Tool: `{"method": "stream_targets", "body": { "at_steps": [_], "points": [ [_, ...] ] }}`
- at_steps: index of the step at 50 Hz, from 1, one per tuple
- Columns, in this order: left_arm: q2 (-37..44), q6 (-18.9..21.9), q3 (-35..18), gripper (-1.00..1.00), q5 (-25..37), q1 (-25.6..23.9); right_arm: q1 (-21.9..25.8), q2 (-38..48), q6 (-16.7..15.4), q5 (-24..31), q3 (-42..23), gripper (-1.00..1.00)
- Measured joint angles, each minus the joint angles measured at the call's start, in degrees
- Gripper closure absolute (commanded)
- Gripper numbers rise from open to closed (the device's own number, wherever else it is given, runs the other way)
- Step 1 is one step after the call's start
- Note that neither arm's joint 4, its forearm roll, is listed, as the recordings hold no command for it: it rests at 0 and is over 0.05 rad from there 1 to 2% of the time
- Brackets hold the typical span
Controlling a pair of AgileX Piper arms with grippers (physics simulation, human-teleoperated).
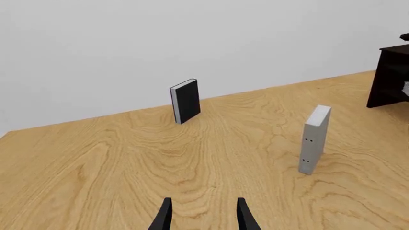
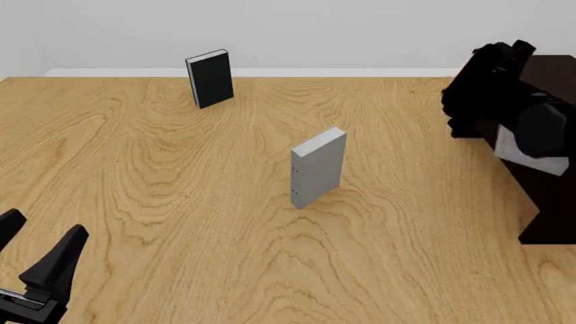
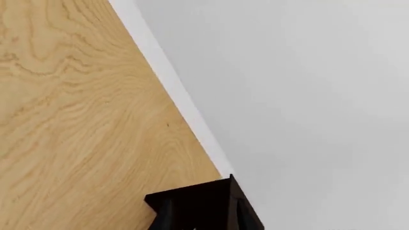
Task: Pick up the book on the right and place it on the cabinet shelf.
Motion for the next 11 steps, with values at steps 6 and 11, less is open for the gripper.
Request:
{"method": "stream_targets", "body": {
  "at_steps": [6, 11],
  "points": [
    [0.0, -0.02, 0.0, -1.0, -0.14, -0.04, 0.38, -3.54, 2.83, 2.91, 0.65, -1.0],
    [0.01, -0.04, 0.0, -1.0, -0.27, -0.09, 0.37, -6.33, 4.84, 4.95, 1.43, -1.0]
  ]
}}
